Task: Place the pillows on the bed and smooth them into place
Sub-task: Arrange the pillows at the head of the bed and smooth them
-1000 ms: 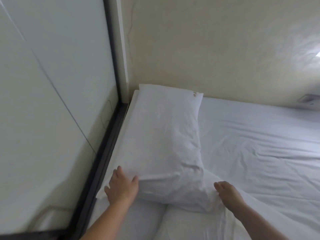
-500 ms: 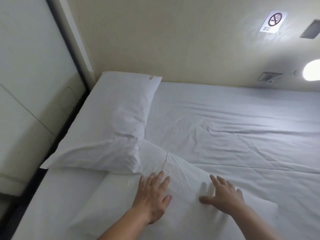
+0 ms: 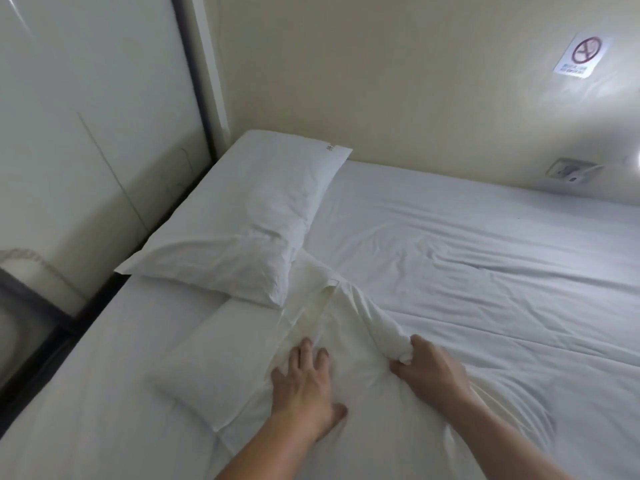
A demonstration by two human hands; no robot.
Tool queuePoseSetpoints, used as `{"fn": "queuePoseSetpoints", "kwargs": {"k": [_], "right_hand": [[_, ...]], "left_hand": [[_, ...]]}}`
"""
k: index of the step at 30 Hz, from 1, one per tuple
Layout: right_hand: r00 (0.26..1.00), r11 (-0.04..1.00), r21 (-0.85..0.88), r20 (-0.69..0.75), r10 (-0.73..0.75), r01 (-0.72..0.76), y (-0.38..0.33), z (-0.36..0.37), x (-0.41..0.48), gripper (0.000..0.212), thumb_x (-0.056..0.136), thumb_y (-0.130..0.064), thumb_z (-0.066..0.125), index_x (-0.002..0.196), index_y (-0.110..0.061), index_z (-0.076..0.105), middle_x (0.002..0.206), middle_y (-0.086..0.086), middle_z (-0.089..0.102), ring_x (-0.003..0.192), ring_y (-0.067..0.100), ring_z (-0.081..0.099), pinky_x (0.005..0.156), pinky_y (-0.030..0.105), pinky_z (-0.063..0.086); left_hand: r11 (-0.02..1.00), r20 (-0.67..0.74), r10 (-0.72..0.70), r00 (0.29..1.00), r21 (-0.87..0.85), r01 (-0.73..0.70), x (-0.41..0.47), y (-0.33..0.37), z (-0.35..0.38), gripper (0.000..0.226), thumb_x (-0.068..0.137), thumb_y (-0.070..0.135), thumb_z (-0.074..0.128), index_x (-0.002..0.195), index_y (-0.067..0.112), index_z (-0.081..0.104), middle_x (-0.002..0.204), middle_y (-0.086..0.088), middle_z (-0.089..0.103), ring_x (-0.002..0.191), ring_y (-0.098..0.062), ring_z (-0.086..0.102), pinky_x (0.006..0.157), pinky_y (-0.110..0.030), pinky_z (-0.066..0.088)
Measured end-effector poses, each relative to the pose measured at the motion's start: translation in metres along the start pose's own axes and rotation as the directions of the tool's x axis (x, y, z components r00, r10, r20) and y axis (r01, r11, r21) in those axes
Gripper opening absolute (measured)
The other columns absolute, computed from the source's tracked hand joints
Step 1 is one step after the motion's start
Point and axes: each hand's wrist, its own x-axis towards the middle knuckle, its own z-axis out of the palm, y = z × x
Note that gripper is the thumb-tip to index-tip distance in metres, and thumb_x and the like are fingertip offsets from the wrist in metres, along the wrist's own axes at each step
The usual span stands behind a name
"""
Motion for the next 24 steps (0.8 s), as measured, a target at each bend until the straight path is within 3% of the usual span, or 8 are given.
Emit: {"fn": "queuePoseSetpoints", "kwargs": {"k": [6,11,15,17,19,21,23,24], "right_hand": [[0.834,0.956,-0.122,-0.467,-0.292,0.267,-0.092,-0.111,-0.077,0.031,0.075,-0.049,0.063,0.079,-0.026,0.042,0.079,0.001,0.072,0.076,0.031,0.068,0.057,0.035,0.042],[0.341,0.73,-0.487,-0.663,-0.666,0.479,-0.163,-0.169,-0.175,0.027,0.049,-0.008,0.081,0.061,-0.013,0.058,0.055,0.005,0.06,0.049,0.032,0.059,0.042,0.03,0.038],[0.104,0.563,-0.627,-0.614,-0.783,0.538,-0.152,-0.163,-0.247,0.023,0.056,-0.006,0.065,0.072,-0.016,0.053,0.065,0.005,0.055,0.064,0.028,0.048,0.06,0.036,0.031],[0.138,0.571,-0.615,-0.606,-0.783,0.544,-0.121,-0.134,-0.282,0.028,0.057,-0.012,0.064,0.079,-0.02,0.049,0.076,0.001,0.052,0.07,0.026,0.045,0.066,0.037,0.031],[0.291,0.597,-0.603,-0.532,-0.795,0.529,-0.083,-0.088,-0.309,0.034,0.053,-0.022,0.071,0.08,-0.022,0.05,0.079,-0.001,0.053,0.072,0.026,0.05,0.068,0.037,0.032],[0.511,0.621,-0.573,-0.367,-0.778,0.535,-0.037,-0.038,-0.334,0.033,0.056,-0.041,0.077,0.071,-0.024,0.055,0.071,-0.003,0.06,0.068,0.022,0.058,0.067,0.033,0.034],[0.736,0.693,-0.483,-0.135,-0.663,0.535,-0.001,0.002,-0.356,0.044,0.044,-0.063,0.076,0.059,-0.026,0.059,0.062,-0.015,0.063,0.065,0.006,0.061,0.062,0.021,0.041],[0.804,0.747,-0.432,-0.079,-0.59,0.506,0.011,0.016,-0.368,0.046,0.038,-0.066,0.077,0.054,-0.026,0.059,0.056,-0.017,0.063,0.058,-0.001,0.06,0.054,0.016,0.043]], "left_hand": [[0.98,-0.314,0.199,0.928,0.046,-0.194,-0.035,-0.027,-0.104,0.114,0.069,0.059,0.069,0.151,0.025,-0.002,0.163,-0.01,-0.008,0.15,-0.031,0.0,0.12,-0.053,0.008],[0.892,-0.489,0.453,0.746,0.242,-0.383,-0.08,-0.066,-0.219,0.138,0.057,0.065,0.074,0.147,0.03,-0.023,0.163,0.001,-0.017,0.15,-0.025,-0.013,0.118,-0.056,-0.005],[0.753,-0.371,0.631,0.681,0.503,-0.424,-0.147,-0.091,-0.259,0.133,0.044,0.075,0.069,0.149,0.036,-0.002,0.162,0.006,0.008,0.15,-0.021,0.0,0.114,-0.06,-0.013],[0.698,-0.332,0.686,0.647,0.55,-0.458,-0.182,-0.092,-0.236,0.099,0.047,0.074,0.064,0.133,0.031,0.039,0.136,0.003,0.051,0.131,-0.02,0.044,0.115,-0.057,0.012],[0.622,-0.285,0.76,0.584,0.576,-0.529,-0.206,-0.09,-0.178,0.054,0.06,0.059,0.063,0.103,0.026,0.058,0.101,0.002,0.069,0.095,-0.024,0.067,0.093,-0.043,0.042],[0.604,-0.079,0.729,0.68,0.542,-0.585,-0.23,-0.084,-0.095,0.039,0.069,0.043,0.066,0.097,0.016,0.065,0.098,-0.007,0.073,0.09,-0.028,0.071,0.079,-0.036,0.051],[0.683,0.274,0.542,0.794,0.407,-0.607,-0.253,-0.085,-0.021,0.045,0.07,0.043,0.073,0.099,0.009,0.068,0.103,-0.013,0.073,0.096,-0.029,0.07,0.083,-0.036,0.051],[0.751,0.443,0.432,0.786,0.306,-0.585,-0.258,-0.083,0.004,0.047,0.069,0.047,0.075,0.094,0.008,0.069,0.097,-0.012,0.074,0.092,-0.028,0.071,0.08,-0.035,0.052]]}}
